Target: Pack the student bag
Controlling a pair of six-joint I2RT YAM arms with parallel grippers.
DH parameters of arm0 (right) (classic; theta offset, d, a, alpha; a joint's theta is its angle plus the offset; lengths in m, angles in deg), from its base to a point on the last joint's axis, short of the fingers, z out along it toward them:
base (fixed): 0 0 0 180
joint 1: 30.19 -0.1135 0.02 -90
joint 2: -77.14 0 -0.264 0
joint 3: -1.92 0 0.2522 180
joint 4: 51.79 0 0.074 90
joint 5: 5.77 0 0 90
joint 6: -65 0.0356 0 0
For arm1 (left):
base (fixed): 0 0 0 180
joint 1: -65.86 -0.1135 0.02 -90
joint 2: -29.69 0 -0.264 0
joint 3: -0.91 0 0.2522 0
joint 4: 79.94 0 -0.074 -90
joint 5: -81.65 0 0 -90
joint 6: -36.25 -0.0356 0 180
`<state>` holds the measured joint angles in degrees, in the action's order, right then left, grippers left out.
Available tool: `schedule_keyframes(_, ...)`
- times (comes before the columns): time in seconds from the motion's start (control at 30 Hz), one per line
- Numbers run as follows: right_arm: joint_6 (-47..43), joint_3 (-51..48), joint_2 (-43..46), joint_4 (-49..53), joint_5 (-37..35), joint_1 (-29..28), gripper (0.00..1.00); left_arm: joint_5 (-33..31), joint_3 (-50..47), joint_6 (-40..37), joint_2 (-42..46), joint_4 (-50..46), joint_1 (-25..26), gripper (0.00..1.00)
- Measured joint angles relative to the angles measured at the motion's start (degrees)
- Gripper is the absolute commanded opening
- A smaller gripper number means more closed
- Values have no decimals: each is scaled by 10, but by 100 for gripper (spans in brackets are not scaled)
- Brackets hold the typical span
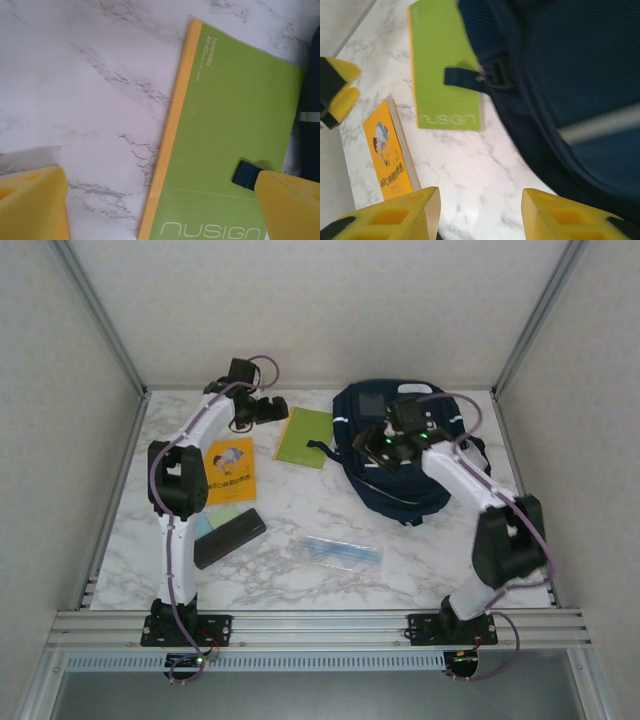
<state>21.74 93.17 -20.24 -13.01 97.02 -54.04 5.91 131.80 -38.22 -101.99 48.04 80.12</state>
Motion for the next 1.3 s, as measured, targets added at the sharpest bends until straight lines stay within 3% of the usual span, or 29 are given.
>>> schedule_keyframes(0.23,-8,202,-216,-10,-53,-44,42,47,0,14,-31,12,4,91)
schedule_keyframes(0.5,-12,421,-403,71,-123,-59,40,68,0,30,-35,25,4,89)
schedule_keyframes(0.8,-10,473,-450,127,-176,-64,40,91,0,40,-72,32,7,82)
schedule_keyframes(1.07,-10,555,-507,158,-170,-66,33,96,0,38,-78,29,9,78)
schedule_keyframes(1.3,-12,577,-524,167,-158,-66,31,142,-9,47,-80,45,10,74)
